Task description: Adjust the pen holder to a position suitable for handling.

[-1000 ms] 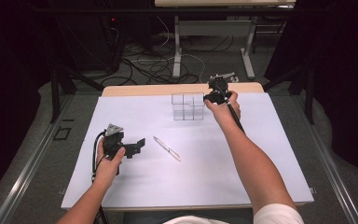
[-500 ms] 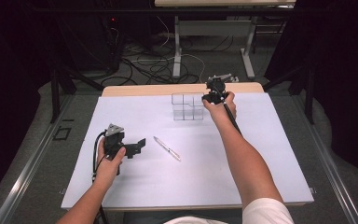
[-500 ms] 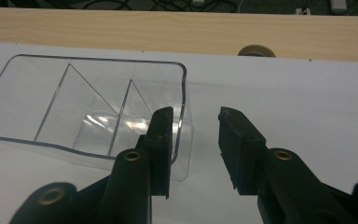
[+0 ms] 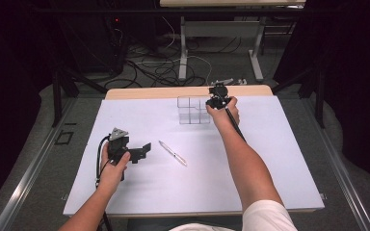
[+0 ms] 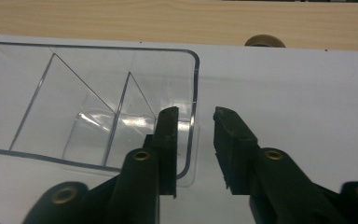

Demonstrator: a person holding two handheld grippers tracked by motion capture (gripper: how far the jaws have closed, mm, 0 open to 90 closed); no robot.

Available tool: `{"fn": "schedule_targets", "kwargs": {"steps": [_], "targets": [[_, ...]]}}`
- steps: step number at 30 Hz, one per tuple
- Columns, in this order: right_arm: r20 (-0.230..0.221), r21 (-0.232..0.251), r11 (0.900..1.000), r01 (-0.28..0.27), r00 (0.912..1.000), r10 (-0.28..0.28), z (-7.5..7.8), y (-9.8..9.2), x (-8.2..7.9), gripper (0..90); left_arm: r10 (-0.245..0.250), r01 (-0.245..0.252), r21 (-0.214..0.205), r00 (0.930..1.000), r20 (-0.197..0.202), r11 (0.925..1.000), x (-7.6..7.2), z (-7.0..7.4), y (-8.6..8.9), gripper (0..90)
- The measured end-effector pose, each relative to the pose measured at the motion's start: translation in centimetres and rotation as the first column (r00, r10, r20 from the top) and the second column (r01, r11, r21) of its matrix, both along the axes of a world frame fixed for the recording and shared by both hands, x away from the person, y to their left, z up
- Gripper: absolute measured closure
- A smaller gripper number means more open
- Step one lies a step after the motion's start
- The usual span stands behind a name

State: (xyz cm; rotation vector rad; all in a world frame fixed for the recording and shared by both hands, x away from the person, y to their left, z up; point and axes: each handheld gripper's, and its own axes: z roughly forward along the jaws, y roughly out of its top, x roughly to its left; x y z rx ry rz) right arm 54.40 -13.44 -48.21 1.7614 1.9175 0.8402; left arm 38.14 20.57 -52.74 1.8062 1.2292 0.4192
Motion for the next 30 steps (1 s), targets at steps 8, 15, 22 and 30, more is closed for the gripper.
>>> {"fn": "schedule_targets", "kwargs": {"steps": [8,15,22,30], "targets": [[-0.033,0.006,0.9995,0.032,0.9989,-0.032,-0.1,0.4,0.1,82.6,0.006,-0.006,-0.004,1.0000,0.001,1.0000,0.0,0.0,0.0,0.3],[-0.032,0.005,0.9986,0.053,0.9981,-0.053,0.0,0.6,0.1,86.3,0.006,-0.006,-0.002,1.0000,0.001,1.0000,0.0,0.0,0.0,0.3],[-0.044,-0.016,0.9970,0.076,0.9961,-0.076,0.2,0.8,0.1,87.7,0.009,-0.009,0.000,1.0000,0.000,1.0000,0.0,0.0,0.0,0.3],[-0.056,-0.030,0.9959,0.085,0.9947,-0.087,0.3,1.0,0.0,88.4,0.008,-0.008,-0.003,1.0000,0.000,1.0000,0.0,0.0,0.2,0.3]]}}
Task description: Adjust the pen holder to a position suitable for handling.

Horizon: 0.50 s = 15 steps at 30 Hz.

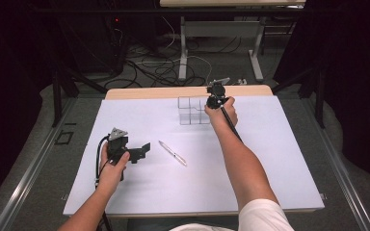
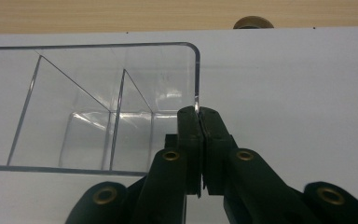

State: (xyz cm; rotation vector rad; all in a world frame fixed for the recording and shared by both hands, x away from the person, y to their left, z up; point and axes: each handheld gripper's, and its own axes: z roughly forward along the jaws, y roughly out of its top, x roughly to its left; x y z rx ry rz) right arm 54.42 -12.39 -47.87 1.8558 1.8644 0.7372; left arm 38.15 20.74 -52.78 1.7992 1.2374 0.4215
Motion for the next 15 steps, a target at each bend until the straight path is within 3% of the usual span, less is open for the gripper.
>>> {"fn": "schedule_targets", "kwargs": {"steps": [8,15], "targets": [[-0.013,-0.013,0.9999,-0.004,0.9999,0.003,0.17,-0.18,-0.23,88.5,0.000,0.000,0.003,1.0000,0.000,1.0000,0.03,0.00,-0.03,0.3],[-0.021,0.006,0.9998,-0.016,0.9996,0.017,0.17,-0.24,-0.91,88.3,0.003,-0.003,0.004,1.0000,-0.001,1.0000,0.05,0.00,-0.04,0.3]]}}
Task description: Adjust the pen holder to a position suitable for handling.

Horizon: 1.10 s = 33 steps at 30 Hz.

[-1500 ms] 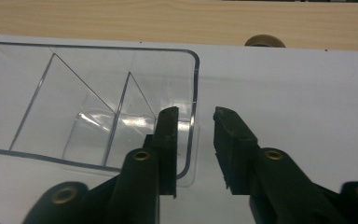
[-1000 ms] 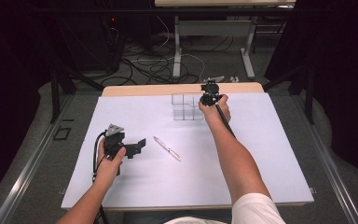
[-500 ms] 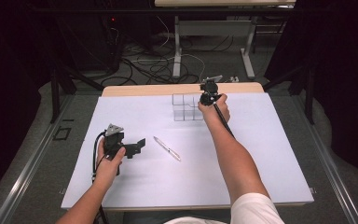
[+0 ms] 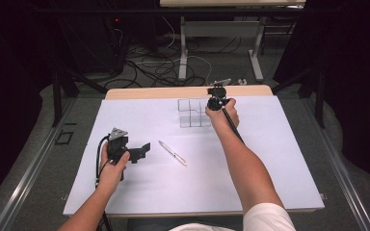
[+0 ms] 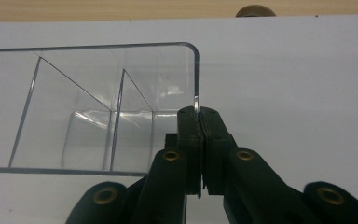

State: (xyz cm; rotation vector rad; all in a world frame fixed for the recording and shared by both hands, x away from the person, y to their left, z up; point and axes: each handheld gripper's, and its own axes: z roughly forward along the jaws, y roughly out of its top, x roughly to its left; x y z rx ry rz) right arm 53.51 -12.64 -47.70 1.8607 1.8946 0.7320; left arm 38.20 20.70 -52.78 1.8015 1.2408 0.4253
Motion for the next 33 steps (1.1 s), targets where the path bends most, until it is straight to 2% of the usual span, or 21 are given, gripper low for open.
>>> {"fn": "schedule_targets", "kwargs": {"steps": [2,14,25,33], "targets": [[0.000,0.014,0.9999,0.002,1.0000,-0.002,0.0,-0.1,-0.5,88.2,-0.001,0.001,0.001,1.0000,0.001,1.0000,0.0,0.0,0.0,0.3],[-0.020,0.021,0.9995,-0.024,0.9995,0.025,0.1,0.3,-2.6,88.1,-0.001,0.001,0.002,1.0000,0.003,1.0000,0.0,0.0,-0.1,0.3],[-0.033,0.065,0.9971,-0.039,0.9986,0.041,0.1,0.0,-3.9,87.5,-0.001,0.001,0.010,1.0000,0.002,1.0000,0.0,0.0,-0.1,0.3],[-0.047,0.080,0.9941,-0.074,0.9959,0.077,0.2,0.5,-4.9,87.2,-0.002,0.002,0.012,1.0000,0.000,0.9999,0.1,-0.1,-0.1,0.3]]}}
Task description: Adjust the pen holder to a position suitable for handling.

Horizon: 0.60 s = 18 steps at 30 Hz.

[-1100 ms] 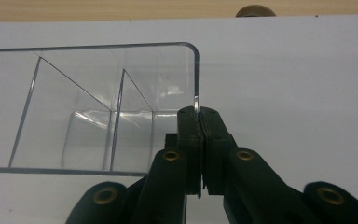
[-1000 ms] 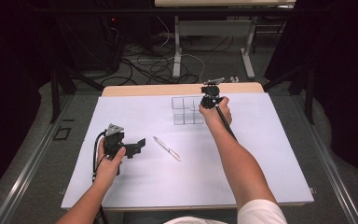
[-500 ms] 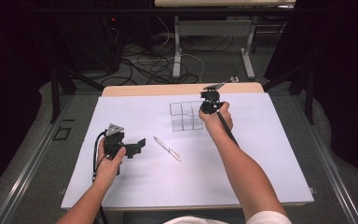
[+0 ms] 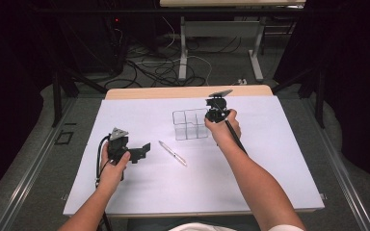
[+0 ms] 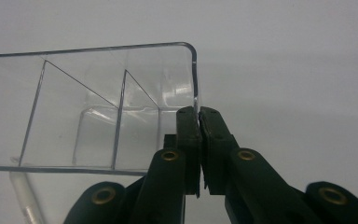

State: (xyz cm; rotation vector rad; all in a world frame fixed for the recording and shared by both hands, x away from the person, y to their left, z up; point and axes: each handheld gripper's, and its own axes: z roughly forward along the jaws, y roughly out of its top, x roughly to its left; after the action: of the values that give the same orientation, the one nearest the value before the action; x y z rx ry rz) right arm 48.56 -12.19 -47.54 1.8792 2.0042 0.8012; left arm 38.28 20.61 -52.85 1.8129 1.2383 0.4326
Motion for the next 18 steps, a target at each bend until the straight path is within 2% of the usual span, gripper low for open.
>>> {"fn": "schedule_targets", "kwargs": {"steps": [4,9,15,18], "targets": [[-0.015,0.022,0.9997,-0.006,0.9999,0.007,0.02,0.16,-0.39,86.8,0.002,-0.002,0.001,1.0000,0.000,1.0000,-0.03,0.01,-0.02,0.3],[-0.026,0.027,0.9994,-0.023,0.9994,0.024,0.03,0.15,-0.65,86.1,-0.001,0.001,0.007,1.0000,-0.008,1.0000,-0.04,0.06,0.01,0.3],[-0.037,0.081,0.9962,-0.032,0.9987,0.035,-0.08,-0.27,-0.98,84.5,0.003,-0.003,0.003,1.0000,-0.009,1.0000,0.02,0.01,0.00,0.3],[-0.046,0.091,0.9950,-0.043,0.9979,0.047,-0.04,-0.49,-1.09,83.8,0.001,-0.001,0.003,1.0000,-0.008,1.0000,0.00,0.01,-0.03,0.3]]}}
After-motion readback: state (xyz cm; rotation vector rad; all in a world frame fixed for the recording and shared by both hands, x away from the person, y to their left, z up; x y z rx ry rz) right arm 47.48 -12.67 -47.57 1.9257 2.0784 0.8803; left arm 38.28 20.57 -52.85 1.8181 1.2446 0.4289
